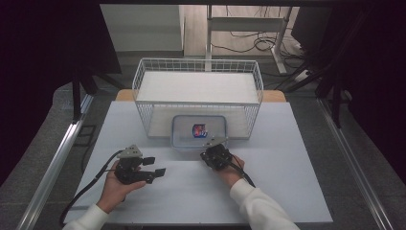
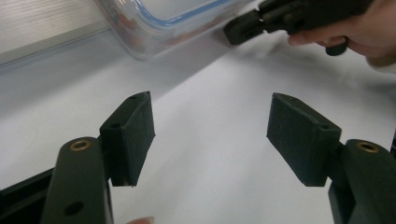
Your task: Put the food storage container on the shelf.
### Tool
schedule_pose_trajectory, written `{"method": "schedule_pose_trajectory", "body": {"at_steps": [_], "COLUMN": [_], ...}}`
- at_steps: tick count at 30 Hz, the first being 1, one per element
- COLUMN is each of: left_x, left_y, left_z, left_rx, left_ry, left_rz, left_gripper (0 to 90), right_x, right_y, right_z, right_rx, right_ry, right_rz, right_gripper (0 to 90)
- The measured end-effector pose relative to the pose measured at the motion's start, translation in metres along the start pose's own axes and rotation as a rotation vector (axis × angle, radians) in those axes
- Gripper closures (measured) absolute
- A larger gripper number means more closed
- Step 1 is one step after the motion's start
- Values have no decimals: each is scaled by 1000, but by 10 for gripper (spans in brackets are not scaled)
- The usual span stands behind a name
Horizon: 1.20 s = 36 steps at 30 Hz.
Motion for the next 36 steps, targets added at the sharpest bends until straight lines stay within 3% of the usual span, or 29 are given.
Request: {"method": "schedule_pose_trajectory", "body": {"at_steps": [6,13,21,27,36], "left_x": [2,3,4,3,3], "left_y": [0,0,-1,-1,-1], "left_z": [1,1,1,0,0], "left_rx": [1,2,0,-1,-3], "left_ry": [8,14,14,0,11], "left_rz": [3,-1,3,11,20], "left_gripper": [308,303,303,303,305], "right_x": [-8,-2,-7,-13,-24], "right_y": [3,13,24,24,27], "right_z": [6,20,33,38,43], "right_rx": [-16,-75,-138,-125,-147], "right_ry": [1,47,41,37,32], "right_rz": [-10,-3,12,4,-8], "right_gripper": [888,888,888,888,889]}}
Point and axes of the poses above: each handheld gripper's, and its own axes: x roughly backward along the jaws, z roughly out of its top, y roughly to its right, the point moved 4 cm from there along -x, roughly forward along the jaws, and after that the axes turned 8 degrees about -z, right-handed, at the moved point
